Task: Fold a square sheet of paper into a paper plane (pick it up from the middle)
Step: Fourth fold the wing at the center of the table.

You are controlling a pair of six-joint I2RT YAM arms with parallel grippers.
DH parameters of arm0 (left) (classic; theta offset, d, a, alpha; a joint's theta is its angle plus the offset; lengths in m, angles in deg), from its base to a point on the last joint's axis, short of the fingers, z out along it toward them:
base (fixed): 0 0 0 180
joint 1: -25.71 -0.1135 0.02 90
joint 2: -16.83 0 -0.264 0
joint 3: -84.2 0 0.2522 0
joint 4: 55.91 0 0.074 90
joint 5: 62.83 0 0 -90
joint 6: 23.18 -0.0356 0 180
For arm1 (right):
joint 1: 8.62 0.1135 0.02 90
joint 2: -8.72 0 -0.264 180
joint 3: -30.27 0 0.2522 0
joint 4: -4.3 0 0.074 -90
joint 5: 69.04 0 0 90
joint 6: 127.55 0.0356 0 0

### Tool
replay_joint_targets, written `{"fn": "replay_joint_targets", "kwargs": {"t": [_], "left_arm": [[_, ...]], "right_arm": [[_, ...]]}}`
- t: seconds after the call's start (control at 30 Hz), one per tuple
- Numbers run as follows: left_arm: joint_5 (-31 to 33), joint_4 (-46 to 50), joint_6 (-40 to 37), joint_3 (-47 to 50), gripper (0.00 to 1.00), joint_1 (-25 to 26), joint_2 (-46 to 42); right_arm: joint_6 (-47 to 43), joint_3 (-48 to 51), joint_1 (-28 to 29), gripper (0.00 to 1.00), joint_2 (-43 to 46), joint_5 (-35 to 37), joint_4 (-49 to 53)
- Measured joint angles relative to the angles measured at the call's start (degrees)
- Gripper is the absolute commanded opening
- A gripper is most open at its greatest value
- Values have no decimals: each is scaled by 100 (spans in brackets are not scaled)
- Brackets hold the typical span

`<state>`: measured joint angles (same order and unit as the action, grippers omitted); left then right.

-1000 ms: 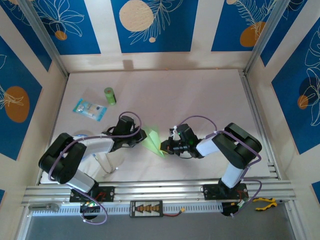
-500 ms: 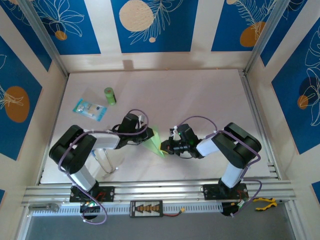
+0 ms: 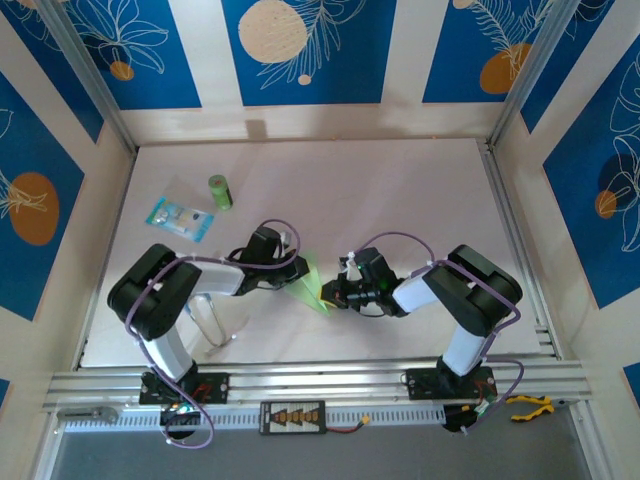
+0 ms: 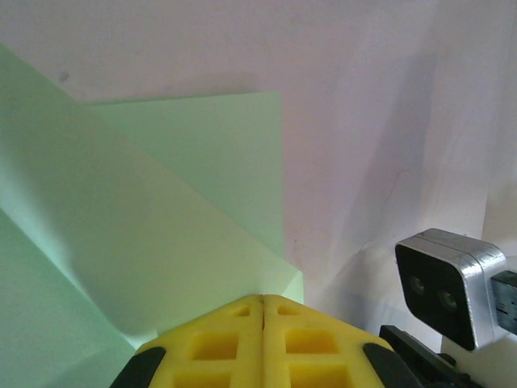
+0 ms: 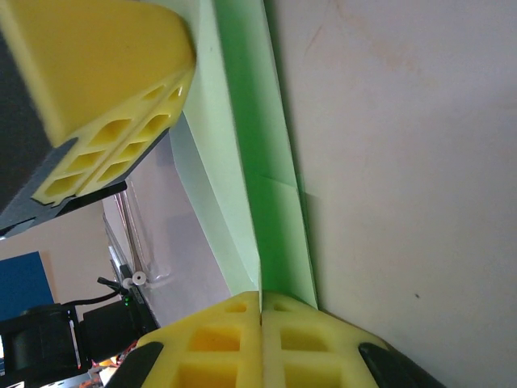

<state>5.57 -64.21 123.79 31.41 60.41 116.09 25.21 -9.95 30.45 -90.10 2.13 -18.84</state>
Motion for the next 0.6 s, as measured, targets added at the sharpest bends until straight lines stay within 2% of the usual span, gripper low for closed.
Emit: {"fn": "replay_joint_targets", "kwargs": {"t": [0.6], "left_arm": [[-50,151,-162,-236,5,4,297]], "right_arm": [[39,0,-11,1,-9,-24,-2]]}}
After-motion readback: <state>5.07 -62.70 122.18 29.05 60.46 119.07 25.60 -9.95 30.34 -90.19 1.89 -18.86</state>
